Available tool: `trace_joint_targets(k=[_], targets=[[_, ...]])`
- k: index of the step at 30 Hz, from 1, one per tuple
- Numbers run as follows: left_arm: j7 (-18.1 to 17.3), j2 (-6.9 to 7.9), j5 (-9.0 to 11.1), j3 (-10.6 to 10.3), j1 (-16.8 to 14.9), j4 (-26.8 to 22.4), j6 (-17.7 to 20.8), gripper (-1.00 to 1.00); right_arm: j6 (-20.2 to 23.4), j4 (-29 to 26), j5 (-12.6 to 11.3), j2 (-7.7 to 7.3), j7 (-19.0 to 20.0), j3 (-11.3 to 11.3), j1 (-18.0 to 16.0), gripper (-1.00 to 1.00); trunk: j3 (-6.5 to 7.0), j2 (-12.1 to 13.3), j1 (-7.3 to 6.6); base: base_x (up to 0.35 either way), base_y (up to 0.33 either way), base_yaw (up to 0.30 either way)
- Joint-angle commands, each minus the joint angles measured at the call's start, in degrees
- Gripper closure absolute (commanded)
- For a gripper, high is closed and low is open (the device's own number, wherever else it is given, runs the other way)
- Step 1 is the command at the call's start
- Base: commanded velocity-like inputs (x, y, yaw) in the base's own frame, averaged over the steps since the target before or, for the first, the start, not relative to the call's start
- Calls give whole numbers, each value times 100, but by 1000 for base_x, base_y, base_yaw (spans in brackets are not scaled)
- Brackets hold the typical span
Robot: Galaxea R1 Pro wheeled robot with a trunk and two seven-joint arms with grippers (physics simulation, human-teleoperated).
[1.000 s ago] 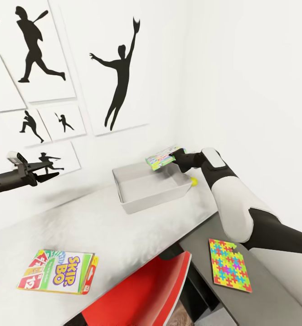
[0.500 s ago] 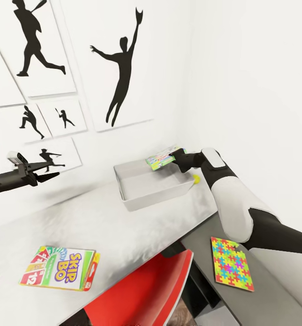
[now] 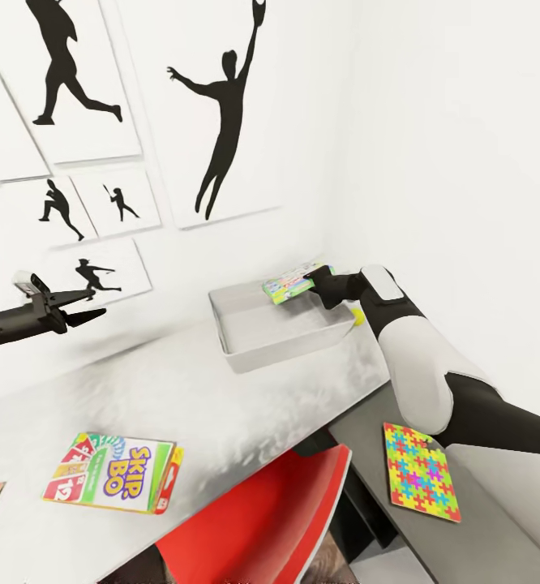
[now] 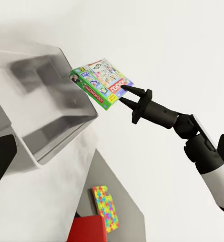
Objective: Put all the toys in the child's room - the three board games (two on the bed and one on the table), the two jigsaw puzzles on the table, and the tennis ball on the table - inside the toy box on the table in the child's room.
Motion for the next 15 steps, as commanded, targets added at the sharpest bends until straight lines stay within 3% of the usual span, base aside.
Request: trace_joint_targets(k=[1,15], targets=[[-25,0,-5,-2,-5,1,61,-100,4,-12,-64,4,-60,-26,-5,100,-20,-12,3,0,0,72],[-25,2,-5,-3,-5,1,61,-100,6,-12,-64,-14,-54,-28,-1,100,-151,-12,3,0,0,69]])
